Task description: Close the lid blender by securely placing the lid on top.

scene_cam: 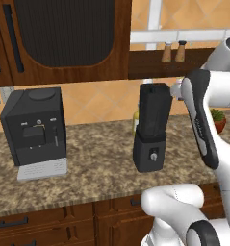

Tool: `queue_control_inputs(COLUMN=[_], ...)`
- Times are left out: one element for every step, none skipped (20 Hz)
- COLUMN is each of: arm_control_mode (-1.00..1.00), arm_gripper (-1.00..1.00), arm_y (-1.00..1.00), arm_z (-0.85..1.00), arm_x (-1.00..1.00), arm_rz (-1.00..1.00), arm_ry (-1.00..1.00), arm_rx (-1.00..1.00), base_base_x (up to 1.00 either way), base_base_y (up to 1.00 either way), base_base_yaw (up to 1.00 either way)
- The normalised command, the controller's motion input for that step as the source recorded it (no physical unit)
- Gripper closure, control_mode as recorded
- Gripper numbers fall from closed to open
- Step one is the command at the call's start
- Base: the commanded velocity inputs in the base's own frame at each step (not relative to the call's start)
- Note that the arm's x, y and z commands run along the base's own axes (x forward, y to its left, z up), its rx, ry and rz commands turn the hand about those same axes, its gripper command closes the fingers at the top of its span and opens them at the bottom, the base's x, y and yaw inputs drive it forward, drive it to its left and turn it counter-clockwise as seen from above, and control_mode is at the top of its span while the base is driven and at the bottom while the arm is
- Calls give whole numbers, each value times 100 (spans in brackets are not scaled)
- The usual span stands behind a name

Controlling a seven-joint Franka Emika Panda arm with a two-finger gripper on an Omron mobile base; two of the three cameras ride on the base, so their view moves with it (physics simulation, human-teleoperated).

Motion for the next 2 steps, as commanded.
queue_control_inputs(arm_control_mode=[-100, -100], arm_gripper=[-100, -100], arm_y=[-54, -53], arm_z=[-22, -21], arm_x=[0, 0], arm_rz=[0, 0], arm_ry=[0, 0], arm_rx=[-1, -1], base_base_x=[0, 0], base_base_y=[0, 0], base_base_yaw=[0, 0])
